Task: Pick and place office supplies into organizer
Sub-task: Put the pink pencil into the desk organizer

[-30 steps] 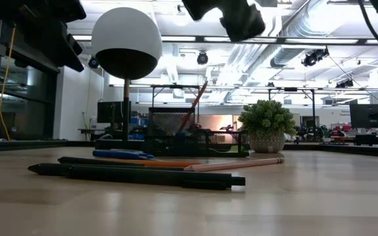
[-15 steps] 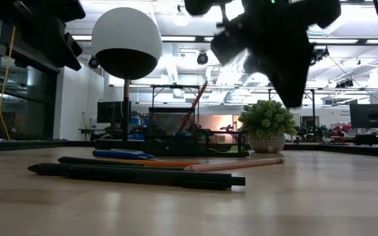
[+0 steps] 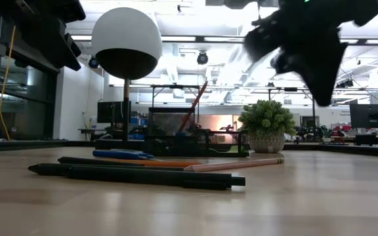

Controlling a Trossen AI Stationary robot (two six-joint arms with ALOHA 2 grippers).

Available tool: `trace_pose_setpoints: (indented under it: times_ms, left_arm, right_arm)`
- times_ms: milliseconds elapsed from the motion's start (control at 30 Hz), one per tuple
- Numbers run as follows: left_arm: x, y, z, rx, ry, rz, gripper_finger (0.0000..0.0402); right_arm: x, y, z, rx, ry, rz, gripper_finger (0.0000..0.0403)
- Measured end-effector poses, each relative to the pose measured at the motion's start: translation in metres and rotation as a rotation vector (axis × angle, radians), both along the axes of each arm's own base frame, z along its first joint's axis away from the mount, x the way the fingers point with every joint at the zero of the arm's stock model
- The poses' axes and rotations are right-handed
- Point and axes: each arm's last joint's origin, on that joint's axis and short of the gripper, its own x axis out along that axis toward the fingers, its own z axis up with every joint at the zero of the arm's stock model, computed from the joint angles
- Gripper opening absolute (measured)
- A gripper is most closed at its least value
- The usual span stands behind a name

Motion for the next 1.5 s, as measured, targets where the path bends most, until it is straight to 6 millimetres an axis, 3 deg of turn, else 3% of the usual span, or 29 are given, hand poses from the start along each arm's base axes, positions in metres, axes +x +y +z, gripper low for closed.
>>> trace_pose_setpoints:
  times_ms: [167,333,467,600,833,1000,1167,1300,1500]
  left_arm:
    - [0.002,0.000,0.002,-0.001,-0.031,0.000,0.0001]
    - [0.006,0.000,0.007,-0.024,-0.097,0.019,0.0001]
    - [0.010,0.000,0.011,-0.046,-0.158,0.035,0.0001]
    - [0.013,0.000,0.016,-0.076,-0.222,0.055,0.0001]
    - [0.016,-0.001,0.021,-0.163,-0.299,0.116,0.0001]
    - [0.017,-0.001,0.022,-0.221,-0.312,0.159,0.0001]
    - [0.017,0.000,0.022,-0.222,-0.313,0.164,0.0001]
    - [0.017,0.001,0.022,-0.181,-0.316,0.178,0.0001]
    - [0.016,0.001,0.022,-0.160,-0.318,0.193,0.0001]
  right_arm:
    - [-0.043,-0.013,0.020,-0.064,-0.089,-0.163,0.0005]
    - [-0.073,-0.020,0.032,-0.073,-0.148,-0.239,0.0019]
    - [-0.089,-0.026,0.030,-0.126,-0.188,-0.321,0.0025]
    - [-0.098,-0.033,0.015,-0.091,-0.157,-0.265,0.0027]
    - [-0.106,-0.032,-0.033,0.016,-0.174,0.092,0.0028]
    - [-0.106,-0.029,-0.051,0.158,-0.242,0.340,0.0028]
    - [-0.090,-0.028,-0.045,0.207,-0.404,0.476,0.0028]
    - [-0.076,-0.036,-0.032,0.168,-0.498,0.486,0.0031]
    - [-0.065,-0.051,-0.023,0.130,-0.558,0.486,0.0091]
